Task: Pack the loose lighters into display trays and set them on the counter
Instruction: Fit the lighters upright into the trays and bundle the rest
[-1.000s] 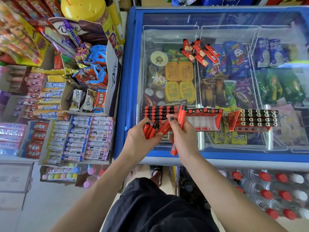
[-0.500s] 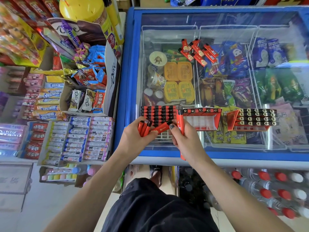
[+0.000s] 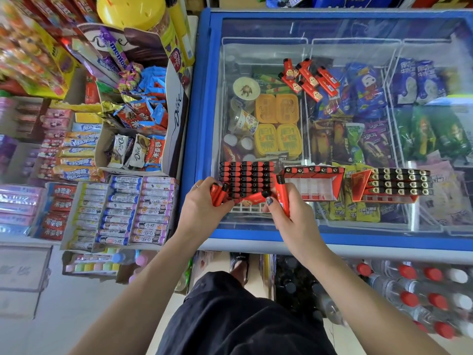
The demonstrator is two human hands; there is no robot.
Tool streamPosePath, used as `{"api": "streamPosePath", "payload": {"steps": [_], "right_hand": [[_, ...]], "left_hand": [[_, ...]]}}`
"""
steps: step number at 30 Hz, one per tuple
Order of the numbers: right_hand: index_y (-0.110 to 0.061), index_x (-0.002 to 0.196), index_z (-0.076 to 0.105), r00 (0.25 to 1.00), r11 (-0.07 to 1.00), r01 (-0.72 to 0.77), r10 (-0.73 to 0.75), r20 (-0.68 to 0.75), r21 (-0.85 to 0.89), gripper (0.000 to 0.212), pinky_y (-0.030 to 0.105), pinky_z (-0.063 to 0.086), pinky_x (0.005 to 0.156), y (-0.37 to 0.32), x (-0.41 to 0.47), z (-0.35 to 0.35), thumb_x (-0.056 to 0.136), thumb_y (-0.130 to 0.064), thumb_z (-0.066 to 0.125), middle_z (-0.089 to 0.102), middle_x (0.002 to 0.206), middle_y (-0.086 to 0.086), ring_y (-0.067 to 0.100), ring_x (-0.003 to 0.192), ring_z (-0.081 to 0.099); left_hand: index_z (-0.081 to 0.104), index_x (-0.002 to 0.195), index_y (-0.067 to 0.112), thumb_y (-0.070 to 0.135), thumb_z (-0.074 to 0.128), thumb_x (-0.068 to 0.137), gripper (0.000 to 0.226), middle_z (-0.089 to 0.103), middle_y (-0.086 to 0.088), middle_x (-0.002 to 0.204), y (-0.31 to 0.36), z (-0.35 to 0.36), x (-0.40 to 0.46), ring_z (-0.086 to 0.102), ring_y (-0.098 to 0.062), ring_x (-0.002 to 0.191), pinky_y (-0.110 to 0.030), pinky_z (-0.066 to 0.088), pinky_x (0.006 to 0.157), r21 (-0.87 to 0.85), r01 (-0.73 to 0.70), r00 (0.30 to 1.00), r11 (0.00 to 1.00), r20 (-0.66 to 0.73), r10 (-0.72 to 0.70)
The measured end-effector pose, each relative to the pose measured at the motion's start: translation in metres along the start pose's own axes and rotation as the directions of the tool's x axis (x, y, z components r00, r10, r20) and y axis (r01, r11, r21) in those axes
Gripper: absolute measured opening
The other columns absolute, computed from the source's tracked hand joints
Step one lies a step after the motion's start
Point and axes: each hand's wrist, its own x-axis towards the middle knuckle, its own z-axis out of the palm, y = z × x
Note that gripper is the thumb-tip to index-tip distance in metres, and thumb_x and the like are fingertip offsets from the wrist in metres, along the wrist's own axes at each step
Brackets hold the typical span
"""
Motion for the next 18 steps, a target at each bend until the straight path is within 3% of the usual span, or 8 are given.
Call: {"api": "streamPosePath", "payload": {"steps": [3, 8, 14, 18], "right_hand": [[-0.028, 0.105, 0.049, 0.999, 0.991, 0.037, -0.033, 0.032, -0.126, 0.003, 0.023, 0.044, 0.057, 0.006, -0.005, -0.002, 0.105, -0.026, 0.052, 0.062, 0.081, 0.0, 0.01, 0.064, 0.057], [-0.017, 0.11, 0.048, 0.989, 0.91, 0.144, -0.123, 0.078, -0.389, 0.008, 0.022, 0.036, 0.055, 0.021, -0.002, 0.008, 0.105, -0.021, 0.053, 0.05, 0.076, -0.007, 0.01, 0.061, 0.05], [-0.009, 0.111, 0.054, 0.967, 0.789, 0.239, -0.243, 0.07, -0.566, 0.016, 0.028, 0.038, 0.05, 0.027, 0.01, 0.027, 0.099, -0.014, 0.064, 0.057, 0.081, -0.002, 0.015, 0.058, 0.047], [-0.008, 0.107, 0.056, 0.958, 0.753, 0.257, -0.283, 0.054, -0.606, 0.02, 0.032, 0.046, 0.045, 0.027, 0.015, 0.034, 0.094, -0.013, 0.07, 0.063, 0.079, 0.003, 0.022, 0.055, 0.059]], "left_hand": [[0.046, 0.08, 0.035, 0.027, 0.083, 0.082, 0.038, 0.054, 0.007, 0.086, -0.001, 0.003, 0.001, 0.057, -0.012, 0.07, -0.034, 0.053, 0.064, 0.0, 0.006, 1.0, 1.0, -0.014, -0.006], [0.051, 0.083, 0.025, 0.031, 0.084, 0.08, 0.033, 0.058, 0.001, 0.085, -0.001, 0.003, 0.003, 0.061, -0.022, 0.073, -0.047, 0.06, 0.068, -0.042, 0.056, 0.998, 0.998, 0.0, -0.056], [0.054, 0.085, 0.027, 0.031, 0.083, 0.08, 0.03, 0.06, 0.001, 0.085, -0.001, 0.002, 0.002, 0.063, -0.019, 0.072, -0.046, 0.06, 0.07, -0.05, 0.068, 0.998, 0.996, -0.003, -0.068], [0.053, 0.084, 0.027, 0.032, 0.084, 0.08, 0.032, 0.058, 0.003, 0.085, 0.0, 0.003, 0.0, 0.061, -0.016, 0.073, -0.043, 0.06, 0.069, -0.042, 0.059, 0.998, 0.997, -0.014, -0.06]]}}
